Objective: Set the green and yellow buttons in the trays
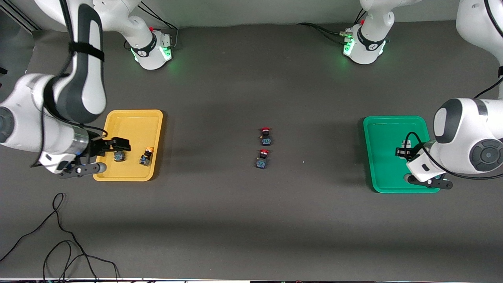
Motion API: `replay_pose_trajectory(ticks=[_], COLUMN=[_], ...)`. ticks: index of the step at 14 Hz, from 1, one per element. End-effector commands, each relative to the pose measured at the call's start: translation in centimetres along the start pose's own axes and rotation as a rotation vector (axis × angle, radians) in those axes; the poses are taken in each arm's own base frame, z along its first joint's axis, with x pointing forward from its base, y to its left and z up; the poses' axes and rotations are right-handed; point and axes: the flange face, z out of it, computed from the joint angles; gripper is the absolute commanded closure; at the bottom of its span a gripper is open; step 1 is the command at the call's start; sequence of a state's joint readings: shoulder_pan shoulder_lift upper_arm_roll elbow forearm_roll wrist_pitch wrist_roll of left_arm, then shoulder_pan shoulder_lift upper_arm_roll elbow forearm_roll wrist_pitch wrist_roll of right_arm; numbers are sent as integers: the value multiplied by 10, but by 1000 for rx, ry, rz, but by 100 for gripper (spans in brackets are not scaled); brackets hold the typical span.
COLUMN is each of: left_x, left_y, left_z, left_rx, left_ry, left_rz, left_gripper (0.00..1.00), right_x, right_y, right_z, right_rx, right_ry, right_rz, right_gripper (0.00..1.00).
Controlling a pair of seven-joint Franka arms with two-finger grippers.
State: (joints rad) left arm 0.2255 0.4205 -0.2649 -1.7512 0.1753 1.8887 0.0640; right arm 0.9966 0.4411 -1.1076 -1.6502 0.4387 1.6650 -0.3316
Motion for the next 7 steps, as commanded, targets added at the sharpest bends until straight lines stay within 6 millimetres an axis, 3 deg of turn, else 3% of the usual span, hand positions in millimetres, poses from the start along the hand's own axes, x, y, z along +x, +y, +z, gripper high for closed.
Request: replay_pose_trajectory(ticks=[1, 7], left_x=[-25, -52], left_y=[-4, -2], left_z=[38, 126], left_rx=[30, -2], left_ry=[69, 215], left_rz=[28, 38], left_gripper=[100, 100], right_x=[-11, -35], right_y=[-3, 8], right_z=[-47, -110], right_rx=[-51, -110], right_ry=[-19, -2], right_rz=[3, -5], right_gripper=[0, 0])
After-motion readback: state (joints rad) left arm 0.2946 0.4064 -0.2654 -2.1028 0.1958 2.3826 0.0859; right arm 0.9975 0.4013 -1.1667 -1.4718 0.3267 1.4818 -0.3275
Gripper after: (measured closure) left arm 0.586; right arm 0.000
